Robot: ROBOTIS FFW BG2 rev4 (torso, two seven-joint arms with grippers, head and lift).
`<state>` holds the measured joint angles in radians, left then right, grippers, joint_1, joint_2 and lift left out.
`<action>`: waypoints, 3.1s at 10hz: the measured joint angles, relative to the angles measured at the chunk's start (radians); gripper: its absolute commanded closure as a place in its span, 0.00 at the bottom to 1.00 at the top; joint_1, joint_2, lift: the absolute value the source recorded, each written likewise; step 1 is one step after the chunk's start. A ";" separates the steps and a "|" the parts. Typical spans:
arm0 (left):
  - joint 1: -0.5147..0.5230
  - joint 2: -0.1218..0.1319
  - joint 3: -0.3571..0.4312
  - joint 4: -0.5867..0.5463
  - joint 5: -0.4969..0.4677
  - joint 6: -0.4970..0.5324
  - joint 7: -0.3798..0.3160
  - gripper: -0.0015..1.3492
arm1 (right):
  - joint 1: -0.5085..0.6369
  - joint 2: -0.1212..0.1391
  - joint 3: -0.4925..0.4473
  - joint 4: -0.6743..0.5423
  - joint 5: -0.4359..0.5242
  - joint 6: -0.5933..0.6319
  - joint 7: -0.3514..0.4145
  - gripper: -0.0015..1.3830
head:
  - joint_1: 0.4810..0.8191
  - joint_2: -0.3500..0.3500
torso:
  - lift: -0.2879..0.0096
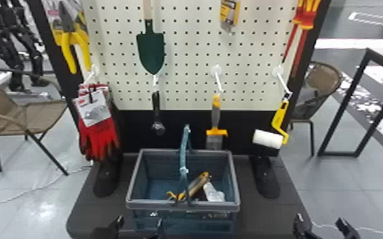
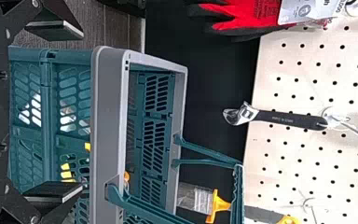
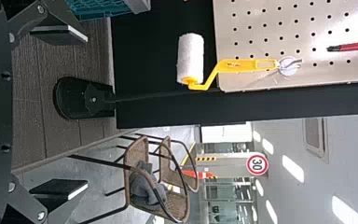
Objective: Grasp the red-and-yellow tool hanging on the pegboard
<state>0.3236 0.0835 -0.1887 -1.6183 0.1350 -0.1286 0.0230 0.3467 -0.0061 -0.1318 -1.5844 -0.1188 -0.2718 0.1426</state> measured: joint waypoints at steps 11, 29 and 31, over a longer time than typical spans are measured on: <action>0.002 0.002 0.000 0.000 0.002 -0.003 0.000 0.12 | -0.050 -0.043 -0.001 -0.335 0.019 0.416 0.043 0.12 | 0.20 0.50 | 0.63; -0.074 0.070 -0.084 -0.005 0.013 0.126 0.000 0.12 | -0.905 -0.343 0.165 -0.339 -0.122 0.904 0.190 0.35 | 0.20 0.50 | 0.63; -0.077 0.078 -0.089 -0.005 0.020 0.127 0.000 0.12 | -0.915 -0.343 0.173 -0.326 -0.122 0.902 0.190 0.55 | 0.20 0.50 | 0.63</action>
<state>0.2470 0.1610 -0.2772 -1.6230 0.1554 -0.0020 0.0230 -0.5684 -0.3489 0.0410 -1.9107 -0.2406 0.6300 0.3325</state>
